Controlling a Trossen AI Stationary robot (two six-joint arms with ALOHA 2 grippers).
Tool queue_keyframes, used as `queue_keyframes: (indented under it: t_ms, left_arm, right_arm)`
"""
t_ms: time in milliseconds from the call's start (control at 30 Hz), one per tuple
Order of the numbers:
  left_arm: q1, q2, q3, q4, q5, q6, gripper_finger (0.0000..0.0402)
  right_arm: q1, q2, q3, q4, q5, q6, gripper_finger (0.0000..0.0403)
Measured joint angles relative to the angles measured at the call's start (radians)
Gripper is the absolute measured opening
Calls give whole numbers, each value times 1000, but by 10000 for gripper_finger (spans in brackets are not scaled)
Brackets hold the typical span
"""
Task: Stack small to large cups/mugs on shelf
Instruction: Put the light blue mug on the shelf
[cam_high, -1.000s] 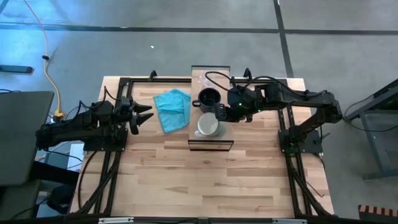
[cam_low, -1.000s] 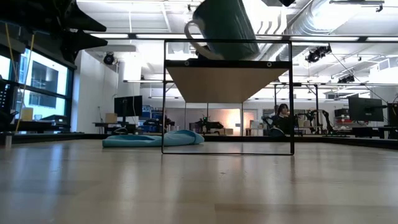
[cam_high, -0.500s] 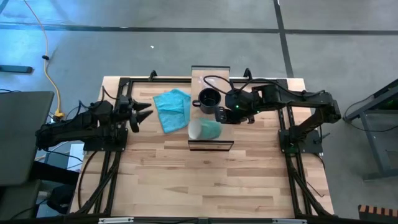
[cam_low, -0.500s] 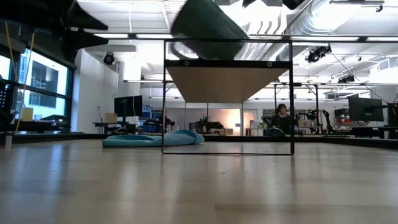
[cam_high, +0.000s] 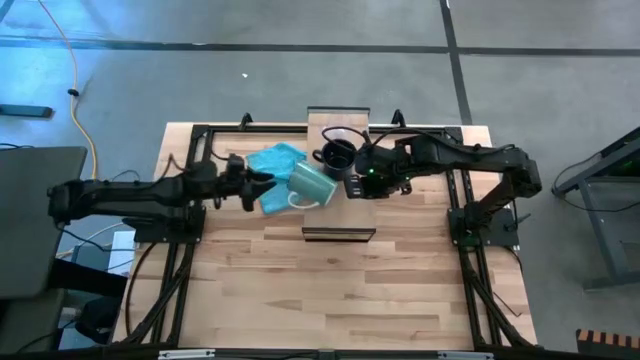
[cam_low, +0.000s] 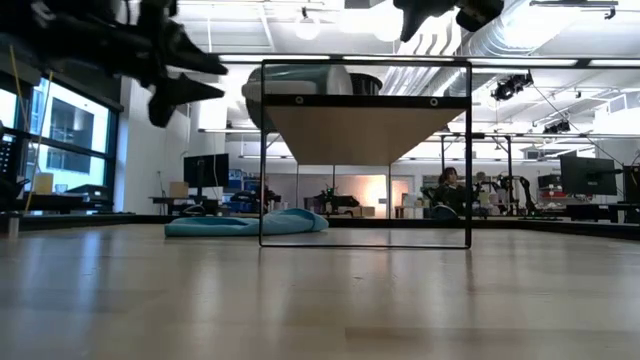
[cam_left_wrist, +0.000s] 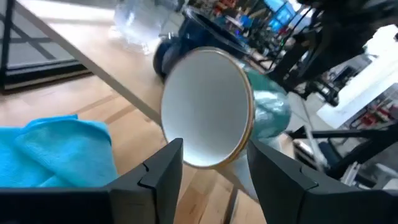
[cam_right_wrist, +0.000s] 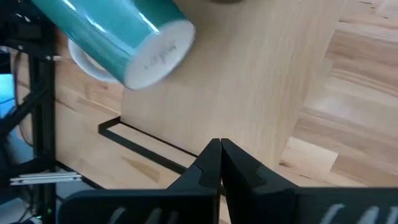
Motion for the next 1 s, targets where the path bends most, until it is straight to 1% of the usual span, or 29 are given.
queue_keyframes:
  t_ms: [100,167,267,367,567,800,1000]
  left_arm:
    - [-1,78,16,35,-1,-2,162]
    - [-1,106,37,54,-14,8,161]
    - [-1,124,65,56,-55,51,161]
    - [0,128,68,54,-73,76,161]
    - [0,178,68,42,-95,69,161]
    - [0,194,68,68,-66,65,161]
    - [0,194,68,90,-17,74,161]
  right_arm:
    - [5,9,0,-1,0,-21,0]
    - [11,11,0,5,1,-24,0]
    - [22,14,0,7,11,-25,0]
    - [26,13,0,9,16,-26,0]
    - [30,13,0,48,35,-37,0]
    - [30,13,0,52,35,-44,0]
    - [43,13,0,111,37,-52,0]
